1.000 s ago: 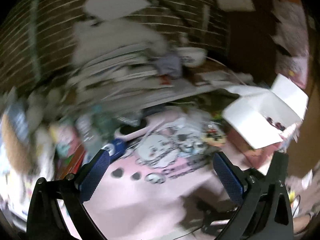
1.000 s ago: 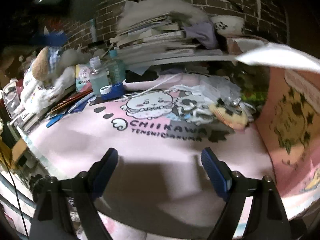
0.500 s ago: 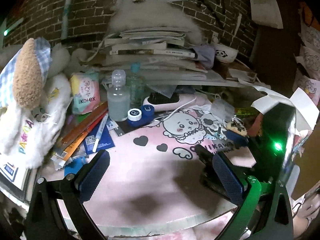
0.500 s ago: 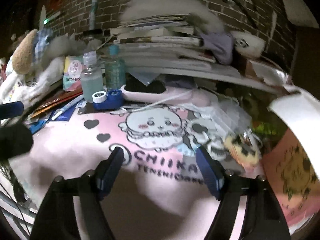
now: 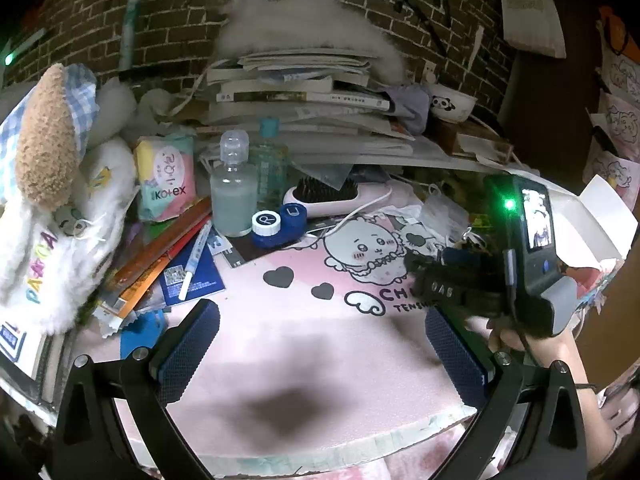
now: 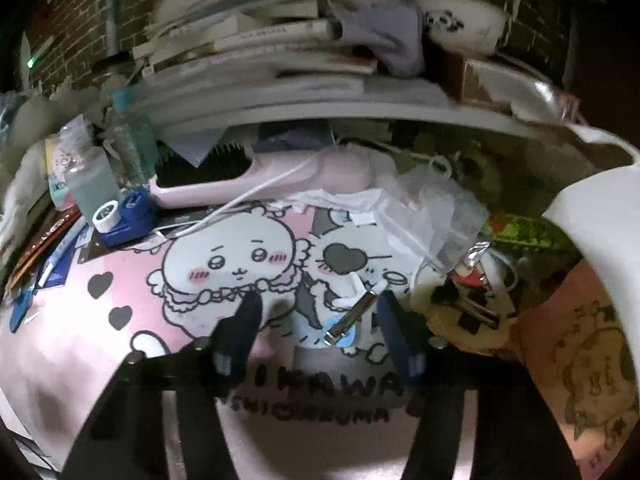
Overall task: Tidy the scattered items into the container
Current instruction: 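Grasp the small blue-and-white item with the right gripper while the left tool returns, then carry the small item into the white box with the right gripper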
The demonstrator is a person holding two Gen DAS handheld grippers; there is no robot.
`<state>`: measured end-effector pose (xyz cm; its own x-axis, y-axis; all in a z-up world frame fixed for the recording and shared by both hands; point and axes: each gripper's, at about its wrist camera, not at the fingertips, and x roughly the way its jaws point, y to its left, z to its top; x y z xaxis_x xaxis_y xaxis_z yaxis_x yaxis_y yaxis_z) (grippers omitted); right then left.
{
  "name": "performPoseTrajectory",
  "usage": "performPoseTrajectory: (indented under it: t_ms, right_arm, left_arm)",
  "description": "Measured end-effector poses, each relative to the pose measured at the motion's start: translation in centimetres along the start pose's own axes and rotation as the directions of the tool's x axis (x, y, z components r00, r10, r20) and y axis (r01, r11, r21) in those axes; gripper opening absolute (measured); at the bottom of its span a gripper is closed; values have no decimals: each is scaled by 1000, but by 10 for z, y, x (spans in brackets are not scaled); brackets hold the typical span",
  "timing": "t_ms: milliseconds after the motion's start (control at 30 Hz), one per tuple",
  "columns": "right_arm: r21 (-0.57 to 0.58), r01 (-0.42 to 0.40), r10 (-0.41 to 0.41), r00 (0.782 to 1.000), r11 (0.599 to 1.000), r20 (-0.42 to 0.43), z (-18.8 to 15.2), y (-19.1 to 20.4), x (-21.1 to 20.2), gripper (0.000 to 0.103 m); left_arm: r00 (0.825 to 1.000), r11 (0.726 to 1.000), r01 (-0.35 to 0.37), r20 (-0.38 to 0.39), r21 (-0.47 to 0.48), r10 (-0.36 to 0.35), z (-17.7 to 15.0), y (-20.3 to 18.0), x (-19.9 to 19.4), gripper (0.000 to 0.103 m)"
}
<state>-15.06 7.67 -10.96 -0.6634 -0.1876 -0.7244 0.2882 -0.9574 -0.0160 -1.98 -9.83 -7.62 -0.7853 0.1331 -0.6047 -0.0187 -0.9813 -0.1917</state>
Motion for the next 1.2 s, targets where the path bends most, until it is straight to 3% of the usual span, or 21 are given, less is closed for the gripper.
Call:
performPoseTrajectory:
  t_ms: [167, 267, 400, 467, 800, 1200]
  right_arm:
    - [-24, 6, -6, 1000, 1000, 6, -2, -1, 0, 39]
    - [-52, -17, 17, 1000, 999, 13, -4, 1, -2, 23]
    - [-108, -49, 53, 998, 993, 32, -14, 6, -6, 19]
    - [-135, -57, 64, 997, 989, 43, -20, 9, -10, 11]
    - [-169, -157, 166, 985, 973, 43, -36, 12, -36, 11]
    - [-203, -146, 162, 985, 968, 62, -46, 13, -34, 13]
  left_arm:
    - [1000, 1000, 0, -9, -1, 0, 0, -1, 2, 103]
    - [1000, 1000, -1, -15, 6, 1, 0, -2, 3, 103]
    - [1000, 1000, 1, -21, 11, 0, -1, -3, 3, 103]
    - [1000, 1000, -3, -25, 12, 3, -2, -4, 2, 103]
    - [1000, 1000, -5, -26, 15, 6, -2, -6, 1, 103]
    - [1000, 1000, -9, -30, 25, 10, 0, -10, 1, 103]
